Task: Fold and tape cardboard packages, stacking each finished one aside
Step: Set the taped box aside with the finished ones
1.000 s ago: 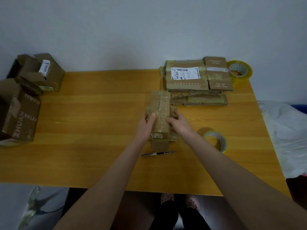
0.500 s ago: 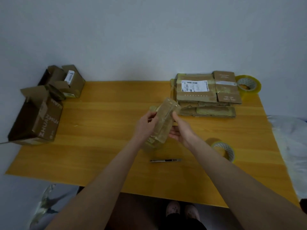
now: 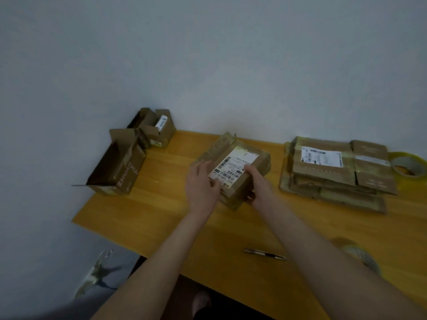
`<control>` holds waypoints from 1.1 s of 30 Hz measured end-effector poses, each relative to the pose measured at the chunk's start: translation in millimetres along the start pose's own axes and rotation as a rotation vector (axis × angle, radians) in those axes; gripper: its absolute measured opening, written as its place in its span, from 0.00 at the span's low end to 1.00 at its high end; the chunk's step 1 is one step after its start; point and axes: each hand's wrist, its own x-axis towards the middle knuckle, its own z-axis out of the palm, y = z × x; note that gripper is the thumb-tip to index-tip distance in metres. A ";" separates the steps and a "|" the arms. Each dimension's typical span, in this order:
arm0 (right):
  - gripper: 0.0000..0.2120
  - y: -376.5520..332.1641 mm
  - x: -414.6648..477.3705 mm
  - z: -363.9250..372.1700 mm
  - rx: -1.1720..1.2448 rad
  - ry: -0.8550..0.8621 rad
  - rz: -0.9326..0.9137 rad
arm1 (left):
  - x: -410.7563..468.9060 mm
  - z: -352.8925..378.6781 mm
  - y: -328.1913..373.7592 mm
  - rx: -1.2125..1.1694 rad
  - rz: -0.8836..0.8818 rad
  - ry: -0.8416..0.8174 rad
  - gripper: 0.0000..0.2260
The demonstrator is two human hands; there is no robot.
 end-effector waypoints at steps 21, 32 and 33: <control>0.26 93.6 155.9 294.1 -0.475 0.087 0.015 | 213.9 -43.4 -276.8 0.150 -0.213 -0.316 0.30; 0.22 96.6 159.7 315.9 -0.802 -0.007 -0.064 | 242.0 -47.8 -289.0 0.923 0.167 -0.568 0.24; 0.22 93.5 158.6 310.1 -0.824 0.032 -0.093 | 244.5 -48.7 -286.1 0.949 0.184 -0.608 0.26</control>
